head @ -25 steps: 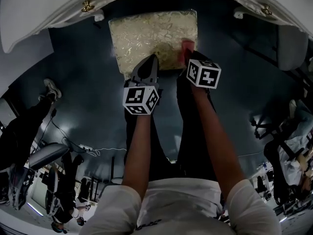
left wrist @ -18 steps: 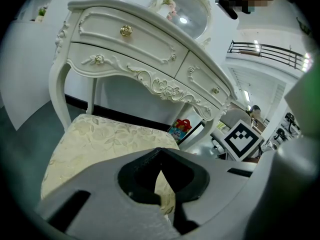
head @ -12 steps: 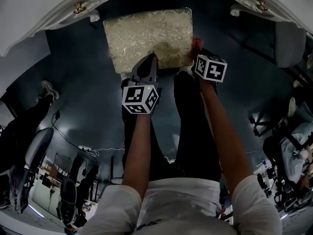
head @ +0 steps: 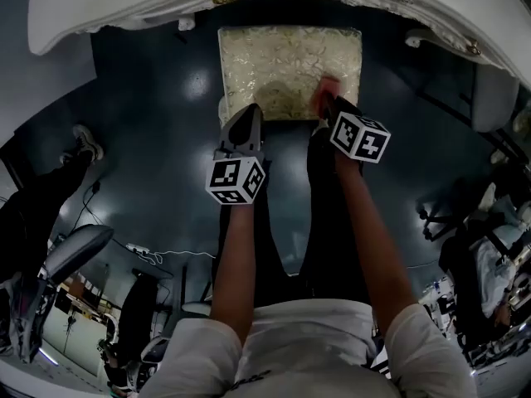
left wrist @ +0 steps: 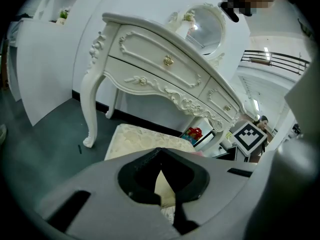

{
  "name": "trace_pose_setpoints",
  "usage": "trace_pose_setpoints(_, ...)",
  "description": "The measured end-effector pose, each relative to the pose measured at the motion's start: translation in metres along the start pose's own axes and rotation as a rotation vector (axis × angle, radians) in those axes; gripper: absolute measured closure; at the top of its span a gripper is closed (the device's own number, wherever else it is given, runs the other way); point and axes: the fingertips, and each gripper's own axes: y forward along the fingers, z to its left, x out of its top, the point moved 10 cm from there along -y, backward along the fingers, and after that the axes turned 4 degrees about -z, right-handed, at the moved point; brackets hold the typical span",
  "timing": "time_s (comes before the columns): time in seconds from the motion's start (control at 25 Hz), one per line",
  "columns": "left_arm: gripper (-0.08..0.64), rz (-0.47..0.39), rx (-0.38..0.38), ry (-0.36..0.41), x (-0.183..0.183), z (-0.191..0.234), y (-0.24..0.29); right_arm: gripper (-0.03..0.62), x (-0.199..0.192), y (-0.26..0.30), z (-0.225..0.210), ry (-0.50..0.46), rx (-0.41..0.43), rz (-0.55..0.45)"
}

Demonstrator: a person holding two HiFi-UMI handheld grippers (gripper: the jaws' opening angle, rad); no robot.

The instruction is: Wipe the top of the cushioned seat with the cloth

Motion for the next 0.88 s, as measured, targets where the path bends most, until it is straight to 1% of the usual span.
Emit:
trace_pose_setpoints(0.12,0.548,-0.012,0.032,-0.003,0.011,0.039,-0.018,0.568,-0.018,0.038,0.071,-0.048,0.109,0.061)
trace_pose_setpoints(0.2,0.548,-0.017,0.048,0.0,0.018,0.066,-0.03,0.568,-0.034,0.064,0.116,-0.078,0.155,0.115)
trace_pose_setpoints(0.32,0.548,-0.018,0.074,0.003,0.025,0.102,-0.047,0.568,-0.059,0.099,0.171,-0.16,0.169,0.217)
trace_pose_setpoints(0.4,0.548,-0.022,0.093,0.003,0.029,0.122,-0.056,0.568,-0.074,0.121,0.194,-0.2,0.164,0.279)
trace_pose_setpoints(0.48,0.548,-0.021,0.106,0.002,0.031,0.135,-0.063,0.568,-0.083,0.134,0.204,-0.21,0.143,0.309)
trace_pose_setpoints(0.64,0.548,-0.008,0.111,0.0,0.028,0.145,-0.066,0.568,-0.085,0.139,0.21,-0.23,0.112,0.324)
trace_pose_setpoints(0.76,0.548,0.006,0.102,-0.005,0.024,0.137,-0.058,0.568,-0.082,0.132,0.204,-0.212,0.116,0.321)
trace_pose_setpoints(0.88,0.548,0.015,0.076,-0.008,0.02,0.117,-0.042,0.569,-0.075,0.118,0.185,-0.182,0.131,0.287)
